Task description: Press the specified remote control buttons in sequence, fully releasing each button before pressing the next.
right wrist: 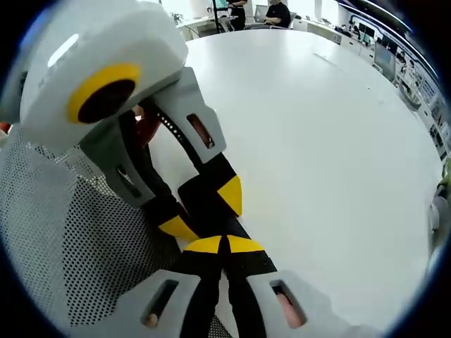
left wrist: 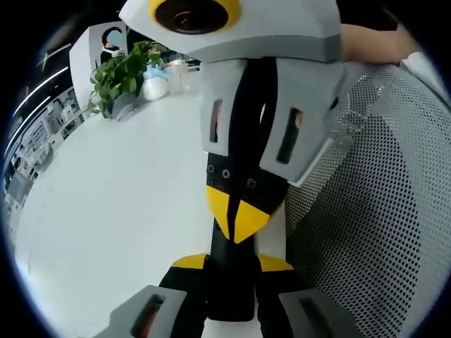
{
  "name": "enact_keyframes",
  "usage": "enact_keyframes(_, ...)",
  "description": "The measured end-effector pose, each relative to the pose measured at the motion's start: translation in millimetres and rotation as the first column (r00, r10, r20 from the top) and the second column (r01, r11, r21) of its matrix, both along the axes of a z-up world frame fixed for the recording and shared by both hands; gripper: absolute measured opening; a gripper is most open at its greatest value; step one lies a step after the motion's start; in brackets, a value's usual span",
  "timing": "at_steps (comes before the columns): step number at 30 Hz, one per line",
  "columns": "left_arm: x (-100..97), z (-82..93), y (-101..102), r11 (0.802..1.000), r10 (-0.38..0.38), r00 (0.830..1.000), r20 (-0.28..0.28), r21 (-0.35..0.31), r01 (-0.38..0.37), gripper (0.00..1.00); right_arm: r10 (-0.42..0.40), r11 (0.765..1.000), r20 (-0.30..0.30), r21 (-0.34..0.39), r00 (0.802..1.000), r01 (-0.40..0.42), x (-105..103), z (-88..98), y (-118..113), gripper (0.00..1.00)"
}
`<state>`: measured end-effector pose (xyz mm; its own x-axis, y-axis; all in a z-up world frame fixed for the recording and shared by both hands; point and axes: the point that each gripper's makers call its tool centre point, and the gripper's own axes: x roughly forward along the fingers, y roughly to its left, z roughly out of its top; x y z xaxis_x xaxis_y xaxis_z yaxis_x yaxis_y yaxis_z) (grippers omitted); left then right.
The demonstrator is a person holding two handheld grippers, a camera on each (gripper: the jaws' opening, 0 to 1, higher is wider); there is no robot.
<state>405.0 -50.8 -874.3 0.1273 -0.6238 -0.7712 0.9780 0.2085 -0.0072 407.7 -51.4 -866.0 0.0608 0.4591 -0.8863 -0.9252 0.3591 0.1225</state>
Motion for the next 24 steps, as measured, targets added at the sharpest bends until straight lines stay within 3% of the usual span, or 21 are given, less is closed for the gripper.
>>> enact_keyframes(11,0.1,0.4,-0.6,1.0,0.0,1.0,0.001,-0.006,0.0,0.25,-0.002,1.0,0.016,0.002,1.0,0.002,1.0,-0.4,1.4,0.0)
enact_keyframes(16,-0.1,0.5,-0.6,1.0,-0.001,1.0,0.001,-0.006,0.001,0.25,0.024,1.0,0.056,0.002,0.998,-0.024,-0.6,-0.6,1.9,0.0)
enact_keyframes(24,0.0,0.6,-0.5,1.0,0.0,1.0,0.001,-0.012,0.0,0.25,0.005,1.0,0.036,0.004,0.999,-0.005,1.2,-0.6,1.9,0.0)
